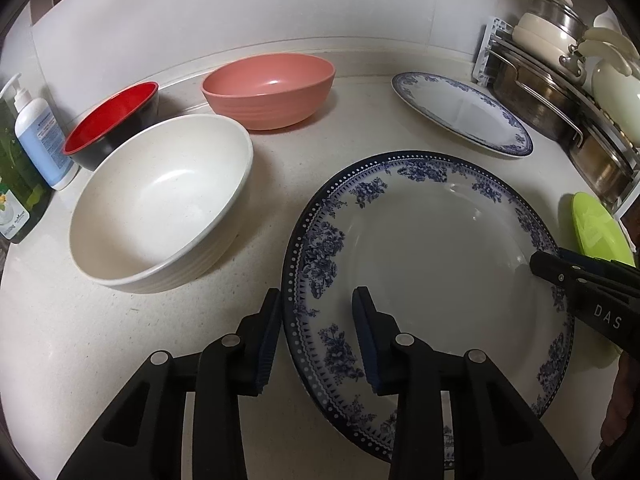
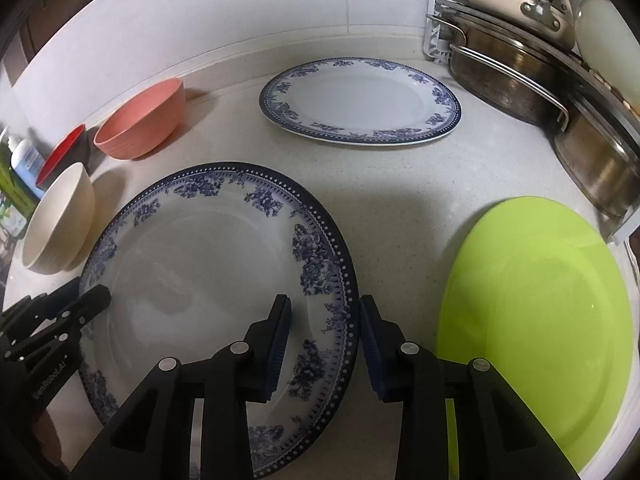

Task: Organize plates and bowls
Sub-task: 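Lift the blue-and-white plate with both grippers and carry it toward the sink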

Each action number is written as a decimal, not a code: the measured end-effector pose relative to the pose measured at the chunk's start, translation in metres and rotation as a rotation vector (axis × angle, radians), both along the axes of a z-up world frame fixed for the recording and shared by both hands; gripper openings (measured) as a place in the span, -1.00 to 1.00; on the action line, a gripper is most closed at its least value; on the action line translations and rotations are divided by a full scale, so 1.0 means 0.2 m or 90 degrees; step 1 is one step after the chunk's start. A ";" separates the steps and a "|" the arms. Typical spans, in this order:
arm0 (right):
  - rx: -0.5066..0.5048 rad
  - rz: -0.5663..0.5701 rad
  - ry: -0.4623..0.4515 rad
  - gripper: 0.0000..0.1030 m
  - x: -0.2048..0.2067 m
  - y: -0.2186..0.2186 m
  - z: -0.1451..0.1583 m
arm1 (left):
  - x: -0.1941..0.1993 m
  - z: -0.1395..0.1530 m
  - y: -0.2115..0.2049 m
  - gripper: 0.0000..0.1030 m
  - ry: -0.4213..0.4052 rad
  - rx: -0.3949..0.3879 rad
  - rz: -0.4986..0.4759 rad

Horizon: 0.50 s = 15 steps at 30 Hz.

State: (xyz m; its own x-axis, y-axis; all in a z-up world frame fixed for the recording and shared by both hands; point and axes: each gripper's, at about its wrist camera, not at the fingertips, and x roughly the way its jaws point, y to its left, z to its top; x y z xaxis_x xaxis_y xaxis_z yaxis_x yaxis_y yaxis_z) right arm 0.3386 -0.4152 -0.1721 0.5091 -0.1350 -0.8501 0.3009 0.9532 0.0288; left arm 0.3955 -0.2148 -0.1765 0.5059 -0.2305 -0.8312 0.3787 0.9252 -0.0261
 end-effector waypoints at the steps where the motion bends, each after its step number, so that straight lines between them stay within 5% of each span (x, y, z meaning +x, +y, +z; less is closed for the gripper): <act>1: 0.001 -0.002 0.002 -0.32 0.00 0.00 0.00 | -0.01 0.00 0.00 -0.31 -0.002 0.000 0.000; 15: 0.007 -0.016 0.009 -0.32 -0.13 0.13 0.15 | -0.16 0.17 0.14 -0.31 -0.024 -0.006 0.006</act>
